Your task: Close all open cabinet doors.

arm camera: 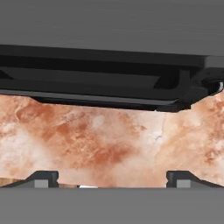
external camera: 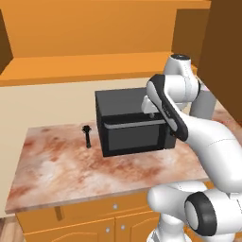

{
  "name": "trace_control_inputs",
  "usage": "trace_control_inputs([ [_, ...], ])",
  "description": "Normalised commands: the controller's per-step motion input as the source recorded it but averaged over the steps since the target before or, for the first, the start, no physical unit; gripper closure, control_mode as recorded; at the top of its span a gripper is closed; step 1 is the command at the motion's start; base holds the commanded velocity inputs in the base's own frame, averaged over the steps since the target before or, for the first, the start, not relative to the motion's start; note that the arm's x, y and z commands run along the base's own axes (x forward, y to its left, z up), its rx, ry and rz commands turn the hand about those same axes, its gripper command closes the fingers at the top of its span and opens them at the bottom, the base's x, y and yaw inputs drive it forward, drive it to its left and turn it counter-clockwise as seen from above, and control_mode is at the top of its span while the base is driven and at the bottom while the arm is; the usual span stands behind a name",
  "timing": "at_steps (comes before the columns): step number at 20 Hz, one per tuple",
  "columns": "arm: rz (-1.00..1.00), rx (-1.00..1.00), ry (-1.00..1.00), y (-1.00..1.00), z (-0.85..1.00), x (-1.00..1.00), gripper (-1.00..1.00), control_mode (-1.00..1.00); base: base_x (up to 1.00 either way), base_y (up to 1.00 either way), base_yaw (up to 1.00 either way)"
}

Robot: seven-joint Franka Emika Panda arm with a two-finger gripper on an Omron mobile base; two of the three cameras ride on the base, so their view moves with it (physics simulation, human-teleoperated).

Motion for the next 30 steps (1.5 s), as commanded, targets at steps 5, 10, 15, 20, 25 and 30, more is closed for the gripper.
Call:
trace_control_inputs([
  [5, 0.00, 0.00, 0.00, 0.00, 0.00, 0.00, -1.00, 1.00, -0.12, 0.51, 0.00],
  [10, 0.00, 0.00, 0.00, 0.00, 0.00, 0.00, -1.00, 1.00, -0.41, 0.33, 0.00],
  [15, 0.00, 0.00, 0.00, 0.00, 0.00, 0.00, -1.00, 1.00, -0.52, 0.15, 0.00],
  [20, 0.00, 0.00, 0.00, 0.00, 0.00, 0.00, -1.00, 1.00, -0.38, 0.00, 0.00],
  [25, 0.00, 0.00, 0.00, 0.00, 0.00, 0.00, -1.00, 1.00, -0.41, 0.00, 0.00],
  [30, 0.00, 0.00, 0.00, 0.00, 0.00, 0.00, -1.00, 1.00, 0.04, 0.26, 0.00],
])
